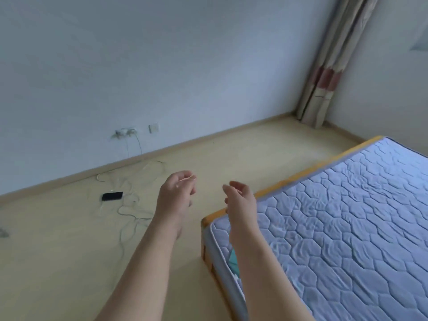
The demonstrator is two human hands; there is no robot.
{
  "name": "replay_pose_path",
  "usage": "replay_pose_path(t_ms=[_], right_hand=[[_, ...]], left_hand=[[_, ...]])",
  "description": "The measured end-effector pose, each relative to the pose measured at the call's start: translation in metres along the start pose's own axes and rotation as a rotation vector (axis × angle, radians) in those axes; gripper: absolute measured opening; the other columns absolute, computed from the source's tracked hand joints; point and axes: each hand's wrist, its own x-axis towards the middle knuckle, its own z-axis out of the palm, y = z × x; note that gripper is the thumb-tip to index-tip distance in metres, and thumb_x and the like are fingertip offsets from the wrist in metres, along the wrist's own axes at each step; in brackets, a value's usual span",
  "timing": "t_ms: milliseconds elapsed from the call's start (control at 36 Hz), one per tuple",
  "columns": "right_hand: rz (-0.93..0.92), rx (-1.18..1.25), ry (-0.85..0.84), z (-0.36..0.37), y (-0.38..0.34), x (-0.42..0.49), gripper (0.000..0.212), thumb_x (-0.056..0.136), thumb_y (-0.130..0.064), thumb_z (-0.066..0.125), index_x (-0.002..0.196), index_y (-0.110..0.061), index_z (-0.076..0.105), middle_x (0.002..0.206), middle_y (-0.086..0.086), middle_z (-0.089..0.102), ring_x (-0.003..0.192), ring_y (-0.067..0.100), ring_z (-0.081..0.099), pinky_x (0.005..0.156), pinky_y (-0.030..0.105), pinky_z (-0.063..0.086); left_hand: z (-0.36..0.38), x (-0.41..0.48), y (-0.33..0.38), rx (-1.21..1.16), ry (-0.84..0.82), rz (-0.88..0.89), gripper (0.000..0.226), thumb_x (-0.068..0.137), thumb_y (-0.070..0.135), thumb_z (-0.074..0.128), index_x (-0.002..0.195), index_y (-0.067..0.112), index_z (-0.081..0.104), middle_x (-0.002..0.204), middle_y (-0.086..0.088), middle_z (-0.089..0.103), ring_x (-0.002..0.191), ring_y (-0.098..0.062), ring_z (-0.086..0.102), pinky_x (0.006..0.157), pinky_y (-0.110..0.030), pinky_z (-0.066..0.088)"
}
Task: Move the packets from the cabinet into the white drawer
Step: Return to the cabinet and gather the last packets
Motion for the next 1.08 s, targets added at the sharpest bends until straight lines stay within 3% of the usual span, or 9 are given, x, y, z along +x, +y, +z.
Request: replay_pose_path(t_ms=[83,222,444,611,889,1083], right_hand=[[-0.005,-0.010,-0.051,0.034,-0.011,0.043,0.025,0.092,-0.015,0.053,0.117,-0.015,0.053,0.102,-0.002,0.053,0.075,0.005,0.047,0.063,0.019,0.038],[0.016,-0.018,-0.072,0.075,-0.019,0.118,0.019,0.093,-0.016,0.052,0.111,-0.019,0.050,0.098,-0.005,0.052,0.081,0.008,0.048,0.065,0.019,0.039],[0.014,0.065,0.016,0.160,-0.042,0.282,0.021,0.093,-0.017,0.052,0.114,-0.019,0.051,0.095,-0.011,0.051,0.100,0.016,0.051,0.083,0.029,0.038],[0.026,0.124,0.104,0.220,-0.087,0.402,0.018,0.093,-0.019,0.053,0.111,-0.022,0.051,0.098,-0.012,0.053,0.106,0.017,0.053,0.086,0.029,0.041],[0.039,0.207,0.315,0.215,-0.136,0.578,0.016,0.093,-0.018,0.053,0.108,-0.021,0.052,0.097,-0.010,0.053,0.108,0.018,0.053,0.087,0.030,0.041],[-0.029,0.238,0.357,0.180,-0.202,0.736,0.019,0.093,-0.018,0.053,0.112,-0.019,0.053,0.098,-0.009,0.053,0.109,0.018,0.053,0.086,0.029,0.041]], left_hand=[[-0.003,0.049,0.009,-0.006,0.054,-0.022,0.013,0.092,0.017,0.054,0.085,0.027,0.058,0.090,0.001,0.061,0.095,-0.021,0.060,0.087,-0.041,0.049],[0.003,0.141,0.012,-0.029,0.088,-0.058,0.014,0.092,0.017,0.054,0.083,0.026,0.058,0.088,0.001,0.060,0.093,-0.021,0.059,0.086,-0.040,0.048],[0.037,0.333,0.035,0.020,-0.049,-0.020,0.011,0.093,0.019,0.053,0.085,0.026,0.058,0.098,-0.001,0.062,0.095,-0.019,0.061,0.085,-0.038,0.048],[0.075,0.474,0.072,0.086,-0.153,-0.019,0.013,0.093,0.020,0.052,0.085,0.029,0.058,0.095,-0.001,0.061,0.102,-0.023,0.061,0.090,-0.040,0.049],[0.195,0.633,0.096,0.135,-0.372,-0.064,0.012,0.093,0.019,0.052,0.088,0.027,0.059,0.102,0.000,0.063,0.099,-0.017,0.062,0.091,-0.040,0.048],[0.325,0.755,0.127,0.127,-0.442,-0.015,0.010,0.095,0.020,0.051,0.091,0.025,0.059,0.104,-0.001,0.062,0.098,-0.017,0.061,0.090,-0.039,0.049]])
